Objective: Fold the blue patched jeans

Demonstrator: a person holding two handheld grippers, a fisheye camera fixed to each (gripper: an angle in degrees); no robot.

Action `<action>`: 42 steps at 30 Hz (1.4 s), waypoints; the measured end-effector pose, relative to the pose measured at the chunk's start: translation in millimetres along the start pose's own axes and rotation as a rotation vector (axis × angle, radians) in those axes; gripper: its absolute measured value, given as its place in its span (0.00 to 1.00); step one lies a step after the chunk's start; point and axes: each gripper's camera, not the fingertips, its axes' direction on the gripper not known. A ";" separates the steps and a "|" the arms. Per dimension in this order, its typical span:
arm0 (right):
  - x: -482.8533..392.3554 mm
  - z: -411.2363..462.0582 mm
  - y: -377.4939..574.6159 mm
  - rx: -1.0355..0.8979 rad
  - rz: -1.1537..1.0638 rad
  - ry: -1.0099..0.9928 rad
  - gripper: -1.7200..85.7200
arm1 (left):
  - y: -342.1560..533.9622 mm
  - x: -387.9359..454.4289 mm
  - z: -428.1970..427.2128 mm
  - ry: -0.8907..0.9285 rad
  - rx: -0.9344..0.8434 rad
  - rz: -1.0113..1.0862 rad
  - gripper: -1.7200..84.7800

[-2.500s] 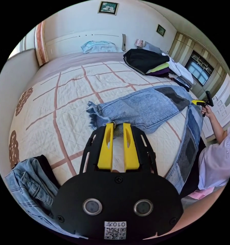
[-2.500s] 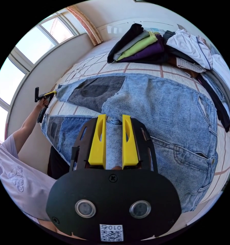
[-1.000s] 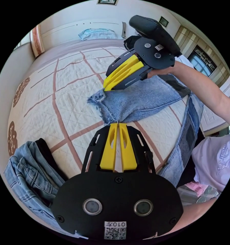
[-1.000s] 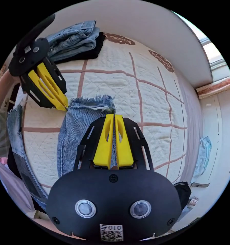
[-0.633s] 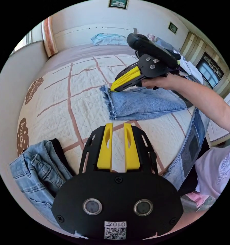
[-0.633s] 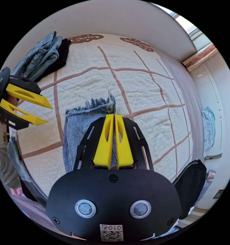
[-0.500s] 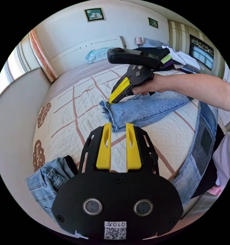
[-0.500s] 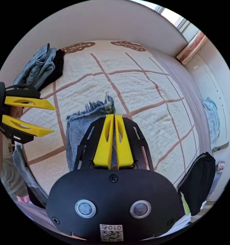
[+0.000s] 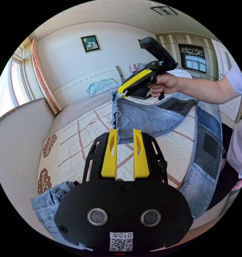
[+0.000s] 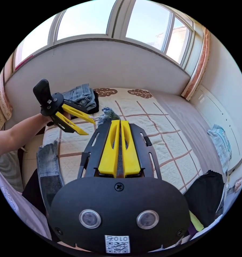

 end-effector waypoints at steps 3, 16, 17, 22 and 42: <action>-17.6 -25.8 2.2 0.015 -0.054 0.013 0.05 | -11.7 19.2 -17.7 -0.027 -0.029 0.072 0.13; -78.5 -109.2 26.0 0.047 -0.194 0.048 0.05 | -60.4 75.3 -87.2 -0.043 0.011 0.176 0.14; -80.9 -115.2 26.8 0.050 -0.203 0.047 0.05 | -62.4 77.1 -88.2 -0.029 0.011 0.185 0.14; -84.0 -134.5 26.7 0.053 -0.236 0.017 0.05 | -81.9 95.5 -85.7 0.039 -0.079 0.316 0.14; -50.7 -97.5 -11.1 0.009 -0.206 -0.026 0.05 | -89.8 58.3 -42.6 -0.012 -0.245 0.420 0.04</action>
